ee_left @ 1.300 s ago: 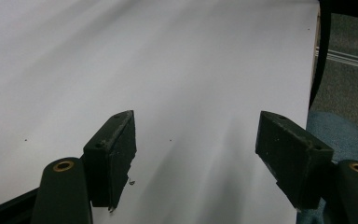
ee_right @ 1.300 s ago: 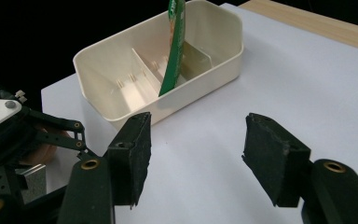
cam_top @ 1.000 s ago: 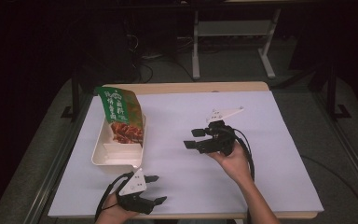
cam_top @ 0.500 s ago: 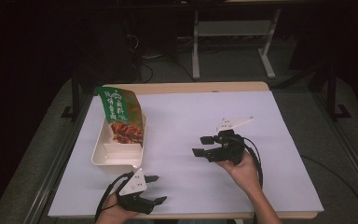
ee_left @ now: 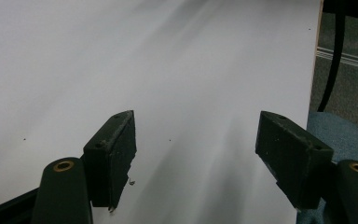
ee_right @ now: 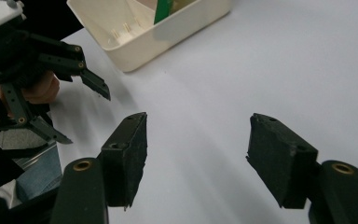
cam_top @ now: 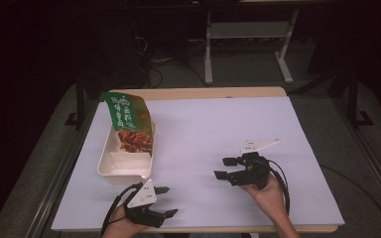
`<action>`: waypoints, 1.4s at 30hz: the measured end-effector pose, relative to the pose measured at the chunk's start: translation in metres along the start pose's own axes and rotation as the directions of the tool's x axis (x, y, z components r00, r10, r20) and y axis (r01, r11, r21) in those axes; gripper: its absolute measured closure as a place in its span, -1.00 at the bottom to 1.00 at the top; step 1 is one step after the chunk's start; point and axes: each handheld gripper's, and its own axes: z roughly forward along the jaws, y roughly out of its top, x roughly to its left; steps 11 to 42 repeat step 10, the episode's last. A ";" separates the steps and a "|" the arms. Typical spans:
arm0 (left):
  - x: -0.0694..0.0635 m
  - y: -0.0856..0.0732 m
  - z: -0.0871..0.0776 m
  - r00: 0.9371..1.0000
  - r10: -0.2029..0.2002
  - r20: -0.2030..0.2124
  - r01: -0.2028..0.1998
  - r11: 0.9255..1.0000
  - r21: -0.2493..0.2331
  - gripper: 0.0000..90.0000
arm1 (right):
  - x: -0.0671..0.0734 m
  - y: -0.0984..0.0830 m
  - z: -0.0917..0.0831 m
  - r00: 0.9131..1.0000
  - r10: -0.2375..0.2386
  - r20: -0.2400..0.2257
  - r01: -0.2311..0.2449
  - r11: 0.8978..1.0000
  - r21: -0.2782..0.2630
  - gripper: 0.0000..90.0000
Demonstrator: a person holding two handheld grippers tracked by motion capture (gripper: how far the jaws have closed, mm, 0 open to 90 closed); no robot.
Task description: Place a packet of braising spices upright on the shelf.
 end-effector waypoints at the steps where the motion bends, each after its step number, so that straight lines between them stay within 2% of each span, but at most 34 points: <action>1: 0.000 0.000 0.000 1.000 0.001 0.000 -0.001 1.000 -0.001 -0.36 | 0.000 -0.003 -0.001 1.000 0.007 0.001 -0.007 1.000 0.003 -0.21; 5: 0.000 0.000 0.001 1.000 0.004 0.001 -0.004 1.000 0.000 -0.36 | 0.003 -0.019 -0.001 1.000 0.009 0.016 -0.009 1.000 -0.001 -0.29; 10: -0.001 0.000 0.001 1.000 0.003 0.002 -0.003 1.000 0.001 -0.36 | 0.005 -0.030 -0.001 0.999 0.002 0.032 -0.002 1.000 -0.001 -0.33; 42: -0.001 0.000 0.001 1.000 0.003 0.002 -0.003 1.000 0.001 -0.36 | 0.005 -0.030 -0.001 0.999 0.002 0.032 -0.002 1.000 -0.001 -0.33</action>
